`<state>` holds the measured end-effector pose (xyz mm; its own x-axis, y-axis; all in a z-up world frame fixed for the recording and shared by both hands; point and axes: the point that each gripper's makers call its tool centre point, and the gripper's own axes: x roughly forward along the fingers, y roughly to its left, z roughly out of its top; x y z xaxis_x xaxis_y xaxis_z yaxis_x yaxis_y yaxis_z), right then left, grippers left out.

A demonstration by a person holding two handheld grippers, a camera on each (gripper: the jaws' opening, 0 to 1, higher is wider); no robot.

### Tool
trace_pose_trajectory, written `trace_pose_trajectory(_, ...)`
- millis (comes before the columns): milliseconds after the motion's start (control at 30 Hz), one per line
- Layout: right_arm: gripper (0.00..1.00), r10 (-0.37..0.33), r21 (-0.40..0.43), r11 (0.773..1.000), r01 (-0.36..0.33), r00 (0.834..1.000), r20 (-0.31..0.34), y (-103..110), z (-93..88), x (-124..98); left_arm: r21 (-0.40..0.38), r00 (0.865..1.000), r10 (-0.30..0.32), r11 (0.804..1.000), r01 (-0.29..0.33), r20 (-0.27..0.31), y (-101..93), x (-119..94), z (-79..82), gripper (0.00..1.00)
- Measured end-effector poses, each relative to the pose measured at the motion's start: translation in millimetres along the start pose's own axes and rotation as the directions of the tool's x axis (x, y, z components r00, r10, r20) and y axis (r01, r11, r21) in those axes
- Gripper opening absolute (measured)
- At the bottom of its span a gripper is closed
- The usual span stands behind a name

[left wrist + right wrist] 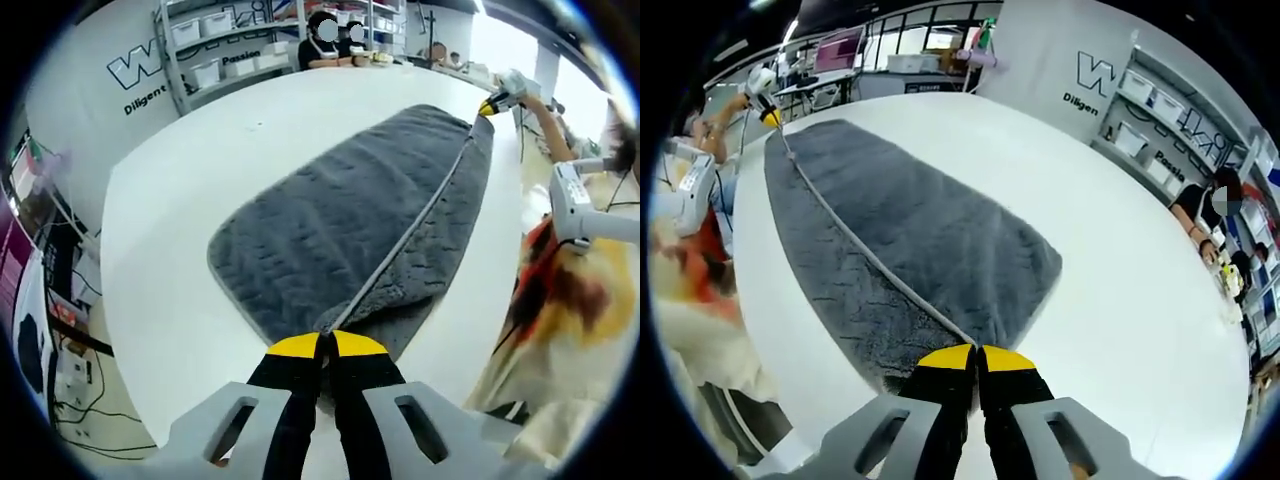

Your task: Fold the towel on the table until its edges align and the towel forms a compact rectangular stack.

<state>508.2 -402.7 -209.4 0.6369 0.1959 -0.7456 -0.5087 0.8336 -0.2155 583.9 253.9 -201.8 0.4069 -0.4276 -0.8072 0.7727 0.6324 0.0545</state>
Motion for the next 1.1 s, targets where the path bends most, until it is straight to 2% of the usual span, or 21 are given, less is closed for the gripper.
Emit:
trace_pose_trajectory(767, 0.0, -0.013, -0.002, 1.0, 0.013, 1.0, 0.027, -15, 17.1, 4, 0.005, 1.0, 0.014, 1.0, -0.014, 0.007, 15.2, -4, 18.1, 0.02)
trace_pose_trajectory(1100, 0.0, -0.019, 0.003, 1.0, 0.019, 0.999, 0.036, -21, 20.7, 7, 0.054, 1.0, 0.029, 0.998, -0.029, -0.001, 18.7, -4, 25.2, 0.02)
